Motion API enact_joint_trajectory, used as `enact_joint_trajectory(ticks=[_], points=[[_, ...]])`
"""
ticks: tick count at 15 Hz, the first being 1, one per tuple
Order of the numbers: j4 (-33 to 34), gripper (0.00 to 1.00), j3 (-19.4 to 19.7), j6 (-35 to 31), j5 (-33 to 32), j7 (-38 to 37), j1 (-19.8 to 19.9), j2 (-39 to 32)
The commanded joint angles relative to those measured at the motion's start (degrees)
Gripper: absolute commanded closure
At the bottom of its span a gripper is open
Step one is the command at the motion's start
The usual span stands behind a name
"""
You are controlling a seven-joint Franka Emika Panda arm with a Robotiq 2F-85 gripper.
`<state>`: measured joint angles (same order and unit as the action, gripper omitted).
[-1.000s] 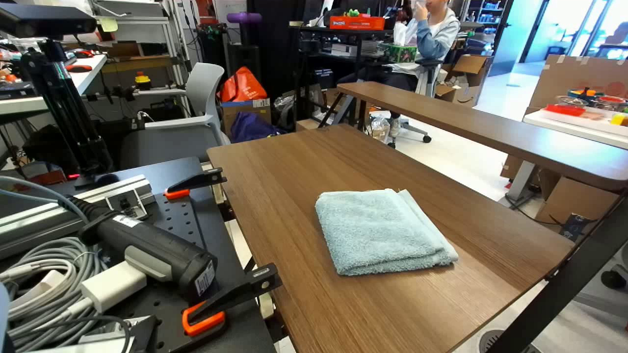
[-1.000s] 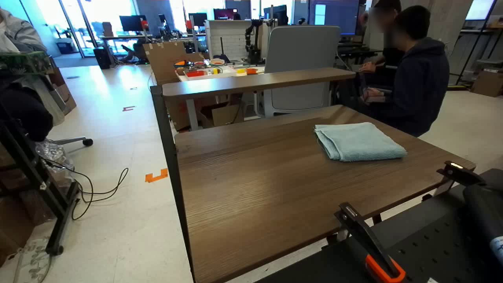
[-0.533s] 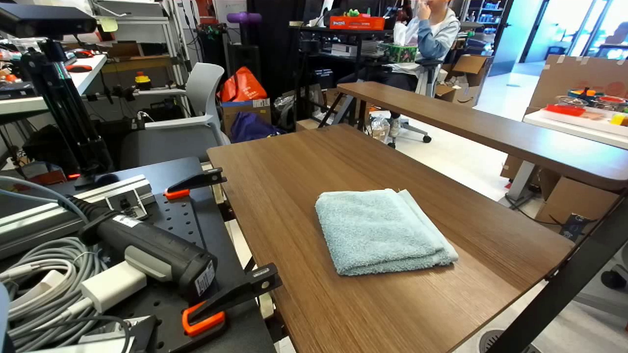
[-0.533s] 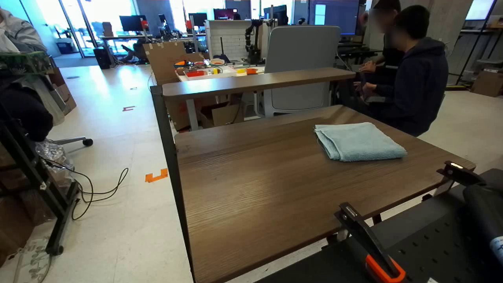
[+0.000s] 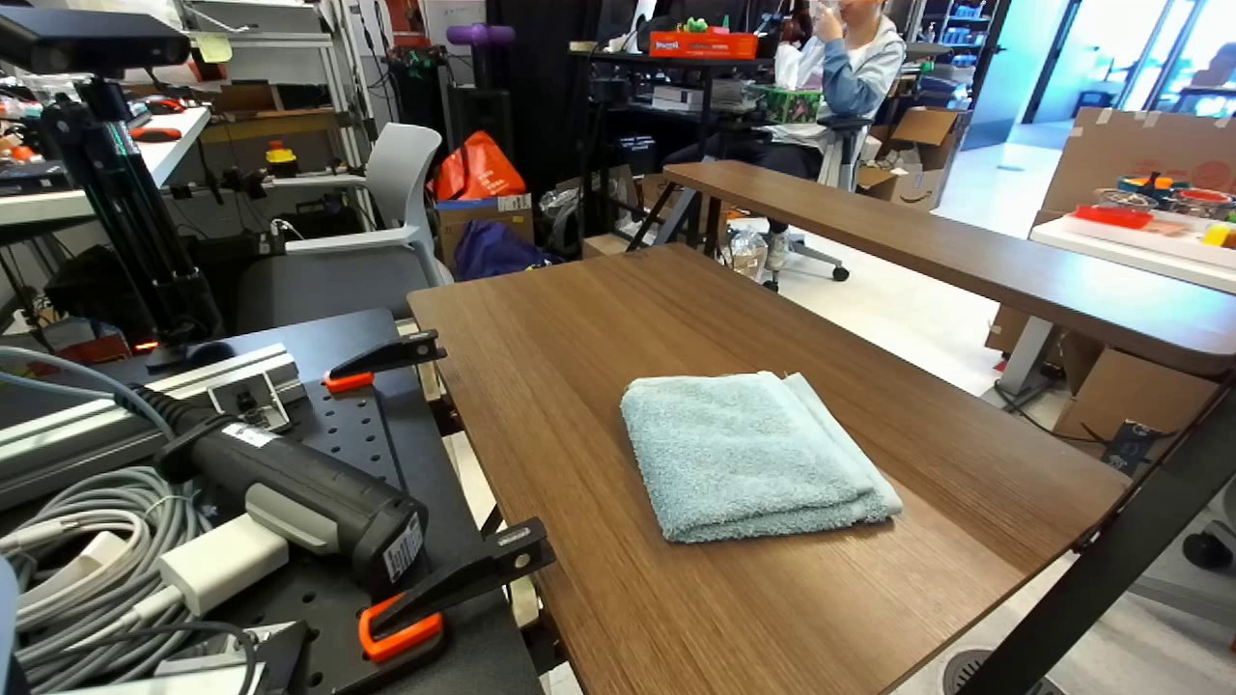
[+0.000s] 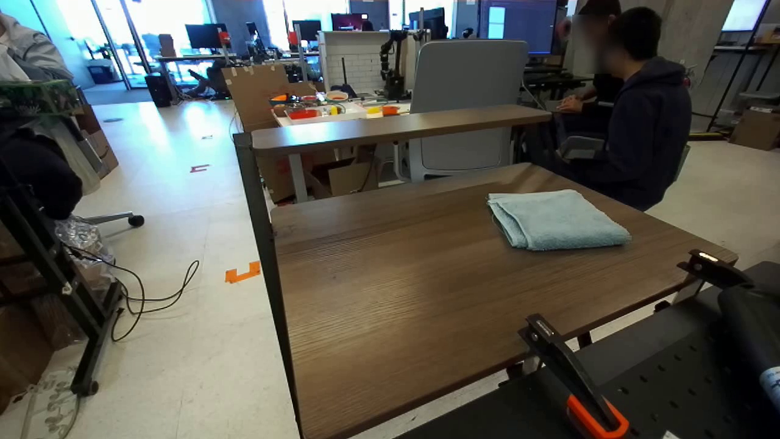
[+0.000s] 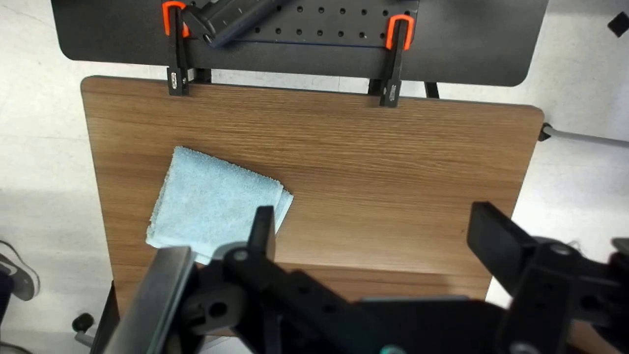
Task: Use the towel to wipe the table.
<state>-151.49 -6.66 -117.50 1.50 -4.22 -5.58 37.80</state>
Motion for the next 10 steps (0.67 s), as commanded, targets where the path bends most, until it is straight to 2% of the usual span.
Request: enact_joint_trajectory(ticks=[1, 4, 7, 10], points=[[4.4, 0.0, 0.9, -8.4, 0.4, -3.8, 3.0, -11.8], [6.9, 0.0, 1.7, -14.2, -0.4, -6.8, 5.8, -22.0], [11.6, 0.0, 5.3, -17.0, 1.6, -0.5, 6.5, -33.0], [16.8, 0.0, 6.6, -17.8, -0.2, -0.9, 7.4, -42.8]])
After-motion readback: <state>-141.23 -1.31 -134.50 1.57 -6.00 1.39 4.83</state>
